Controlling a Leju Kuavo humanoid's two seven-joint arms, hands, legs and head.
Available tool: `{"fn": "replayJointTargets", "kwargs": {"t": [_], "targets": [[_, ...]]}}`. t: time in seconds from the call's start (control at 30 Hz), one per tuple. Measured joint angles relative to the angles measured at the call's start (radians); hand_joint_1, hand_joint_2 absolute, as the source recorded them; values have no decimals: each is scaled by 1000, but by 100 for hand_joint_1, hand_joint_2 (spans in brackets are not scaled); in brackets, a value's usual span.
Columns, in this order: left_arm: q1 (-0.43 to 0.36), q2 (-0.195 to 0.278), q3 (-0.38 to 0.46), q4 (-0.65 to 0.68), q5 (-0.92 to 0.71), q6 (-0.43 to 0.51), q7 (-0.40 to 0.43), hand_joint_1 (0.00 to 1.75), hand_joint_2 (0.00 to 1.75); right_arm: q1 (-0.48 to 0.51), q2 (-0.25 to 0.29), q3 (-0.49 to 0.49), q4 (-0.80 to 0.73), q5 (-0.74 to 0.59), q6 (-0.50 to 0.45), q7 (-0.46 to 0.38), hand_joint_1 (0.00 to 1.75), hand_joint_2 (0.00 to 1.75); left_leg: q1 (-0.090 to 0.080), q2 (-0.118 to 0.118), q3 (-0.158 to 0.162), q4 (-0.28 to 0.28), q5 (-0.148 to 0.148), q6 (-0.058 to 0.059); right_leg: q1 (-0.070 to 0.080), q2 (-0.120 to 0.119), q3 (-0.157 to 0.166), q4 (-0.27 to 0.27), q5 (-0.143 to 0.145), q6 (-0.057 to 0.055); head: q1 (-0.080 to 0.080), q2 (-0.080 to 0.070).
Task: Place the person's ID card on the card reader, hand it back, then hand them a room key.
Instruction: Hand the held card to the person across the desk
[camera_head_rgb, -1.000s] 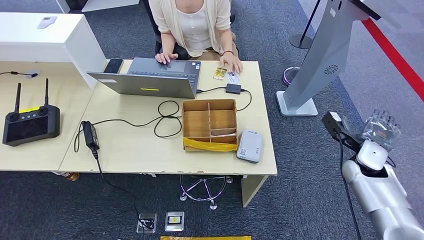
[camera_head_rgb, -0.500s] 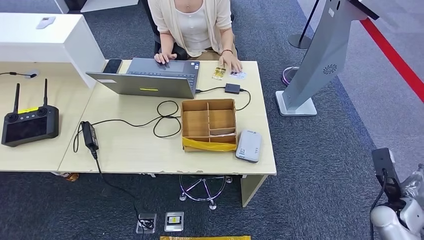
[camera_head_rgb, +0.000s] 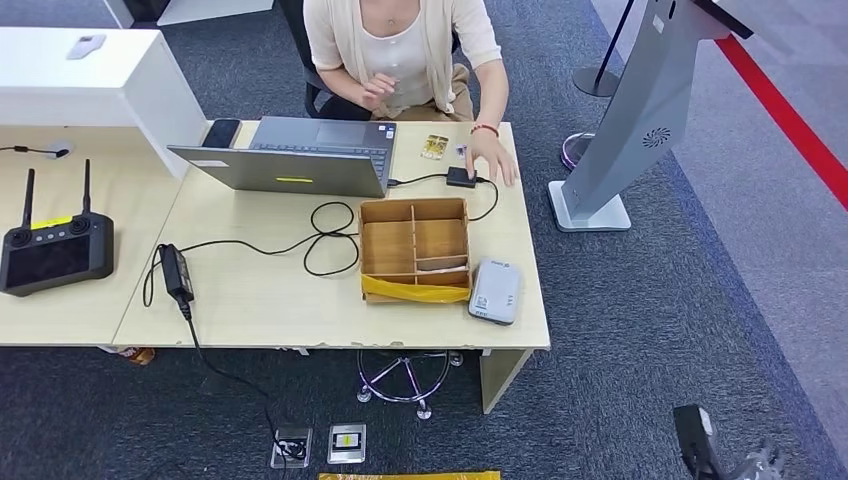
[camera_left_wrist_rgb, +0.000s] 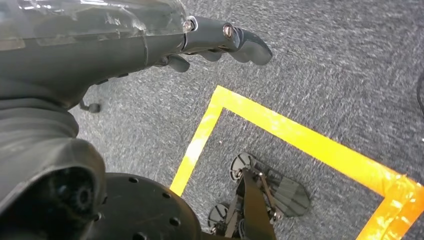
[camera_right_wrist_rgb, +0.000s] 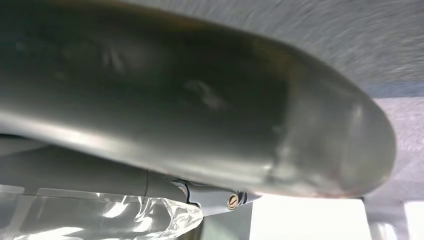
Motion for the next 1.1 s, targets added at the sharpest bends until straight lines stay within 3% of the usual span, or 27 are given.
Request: {"fn": "replayJointTargets", "kwargs": {"t": [0.07,0.13,0.43,0.7,1.1], "targets": [[1,1,1,0,22,8,-13,0,0,-6,69,-128,23,205,0,54,0,0,0,-1,1,0,0,0,0,-1,1,0,0,-1,0,0],[3,2,4,0,39,9,-39,0,0,-10,122,-246,48,314,0,69,0,0,0,-1,0,0,1,0,0,-2,1,0,0,-1,0,0],[3,12,7,-1,36,1,-54,0,0,-26,216,-554,121,382,0,35,0,0,0,0,1,0,0,-1,0,1,1,0,0,-1,0,0],[3,29,6,-1,7,-24,0,0,0,-39,258,-703,176,419,0,75,0,0,0,1,1,0,1,-1,0,2,1,0,0,-1,0,0],[2,43,-6,-3,-6,-20,9,0,0,-64,271,-828,234,422,0,33,0,0,0,0,1,0,1,-1,0,2,1,0,0,-1,0,0]]}}
